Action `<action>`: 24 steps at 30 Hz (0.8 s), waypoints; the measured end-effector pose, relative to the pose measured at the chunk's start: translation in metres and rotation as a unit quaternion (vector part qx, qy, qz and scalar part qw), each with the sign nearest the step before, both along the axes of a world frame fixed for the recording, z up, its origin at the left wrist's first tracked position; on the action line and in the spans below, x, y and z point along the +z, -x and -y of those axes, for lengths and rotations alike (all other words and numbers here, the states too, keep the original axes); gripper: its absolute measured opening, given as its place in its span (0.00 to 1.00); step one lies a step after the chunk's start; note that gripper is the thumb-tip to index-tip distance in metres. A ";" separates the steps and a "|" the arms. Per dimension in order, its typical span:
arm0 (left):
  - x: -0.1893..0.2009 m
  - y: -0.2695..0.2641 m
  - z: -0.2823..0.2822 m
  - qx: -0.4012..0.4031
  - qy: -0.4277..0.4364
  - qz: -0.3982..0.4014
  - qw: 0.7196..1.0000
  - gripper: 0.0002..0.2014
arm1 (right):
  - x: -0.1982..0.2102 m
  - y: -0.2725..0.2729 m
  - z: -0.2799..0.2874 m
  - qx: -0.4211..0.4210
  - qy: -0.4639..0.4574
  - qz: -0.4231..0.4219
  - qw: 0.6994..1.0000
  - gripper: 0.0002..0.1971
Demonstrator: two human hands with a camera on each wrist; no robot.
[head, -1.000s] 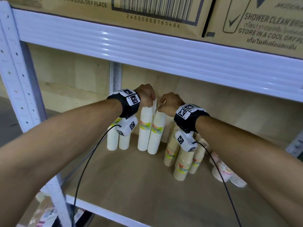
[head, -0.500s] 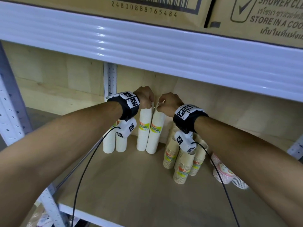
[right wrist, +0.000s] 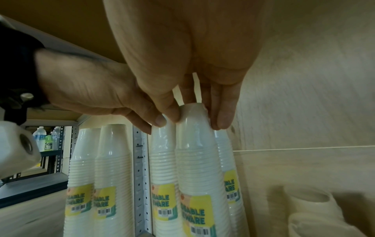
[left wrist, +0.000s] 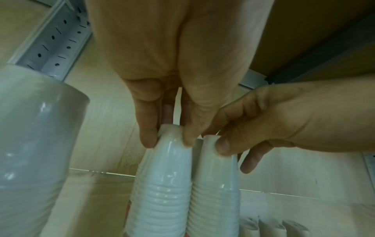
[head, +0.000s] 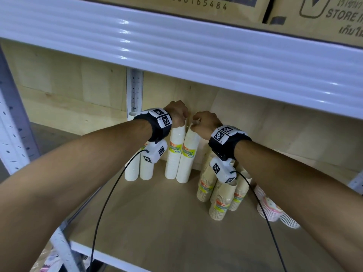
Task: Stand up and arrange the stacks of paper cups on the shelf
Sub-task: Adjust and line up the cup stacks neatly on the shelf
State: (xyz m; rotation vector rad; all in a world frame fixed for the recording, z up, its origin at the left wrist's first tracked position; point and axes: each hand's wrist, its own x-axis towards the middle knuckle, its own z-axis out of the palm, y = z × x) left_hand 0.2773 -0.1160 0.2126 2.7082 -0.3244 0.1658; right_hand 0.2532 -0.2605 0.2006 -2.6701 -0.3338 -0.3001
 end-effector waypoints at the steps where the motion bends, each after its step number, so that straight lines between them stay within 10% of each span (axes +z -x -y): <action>1: 0.000 0.000 -0.001 -0.002 -0.004 0.000 1.000 0.15 | 0.000 -0.001 0.000 -0.002 0.000 0.000 1.000 0.17; 24: 0.049 0.039 -0.072 0.092 0.001 0.048 0.995 0.21 | 0.032 0.001 -0.060 0.061 -0.022 0.040 0.997 0.25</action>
